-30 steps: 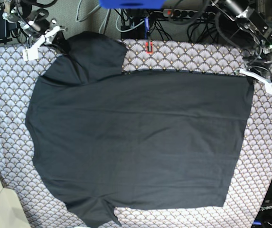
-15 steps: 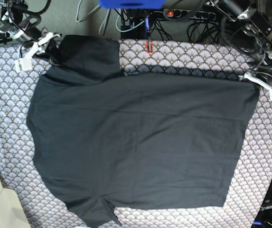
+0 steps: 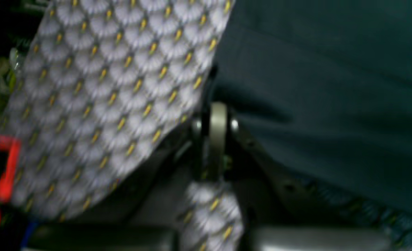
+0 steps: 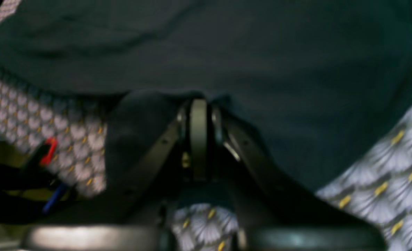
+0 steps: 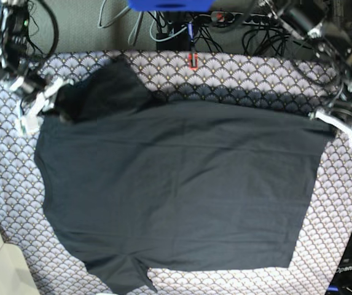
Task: Fold the T-shirt properly
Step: 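Lift the shirt edge with both grippers and pull it across the body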
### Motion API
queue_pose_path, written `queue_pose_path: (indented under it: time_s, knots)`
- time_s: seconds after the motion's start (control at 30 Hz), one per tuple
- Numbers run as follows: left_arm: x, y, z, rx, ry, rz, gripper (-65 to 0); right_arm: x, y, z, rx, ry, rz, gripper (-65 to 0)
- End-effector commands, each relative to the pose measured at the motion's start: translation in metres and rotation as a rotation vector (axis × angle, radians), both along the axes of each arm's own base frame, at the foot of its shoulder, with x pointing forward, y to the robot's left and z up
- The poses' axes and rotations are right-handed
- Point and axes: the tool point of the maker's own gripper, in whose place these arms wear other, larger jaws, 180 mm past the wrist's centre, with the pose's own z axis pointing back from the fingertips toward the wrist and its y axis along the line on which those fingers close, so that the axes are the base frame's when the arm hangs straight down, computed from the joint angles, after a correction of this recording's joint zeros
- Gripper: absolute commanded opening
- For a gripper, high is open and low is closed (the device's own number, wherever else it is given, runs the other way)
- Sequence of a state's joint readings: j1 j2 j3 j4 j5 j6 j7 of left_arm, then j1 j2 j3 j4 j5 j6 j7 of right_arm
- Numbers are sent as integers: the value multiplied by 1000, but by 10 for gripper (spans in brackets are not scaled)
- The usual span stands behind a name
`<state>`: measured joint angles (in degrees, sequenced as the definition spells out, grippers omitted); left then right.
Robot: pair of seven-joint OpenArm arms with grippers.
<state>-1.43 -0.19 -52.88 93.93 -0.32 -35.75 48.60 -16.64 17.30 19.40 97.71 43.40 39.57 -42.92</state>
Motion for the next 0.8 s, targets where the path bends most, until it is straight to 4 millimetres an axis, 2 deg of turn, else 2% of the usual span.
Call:
queue_pose_path:
  time_s: [0.0,0.2,0.47,0.6,0.77]
  knots:
    - [8,1,9,5,-38,-8,-650,12,-2,17,1,-60,9,-650]
    - [31,-7,6,-43,-58,-24,-650,49,-10,39,-44,-112,25,-650]
    - [69,0,-3,-50,-1,-23,-650,97,-42,42,-33,-107,-32,-650]
    - [96,-1,8,-37,-3,-29,-650,119,-52,43,-19,-99,-48,-650]
    - [124,-5,22,-35,-12,-41,-650,144,-46,45,-34,-102,-23,-650]
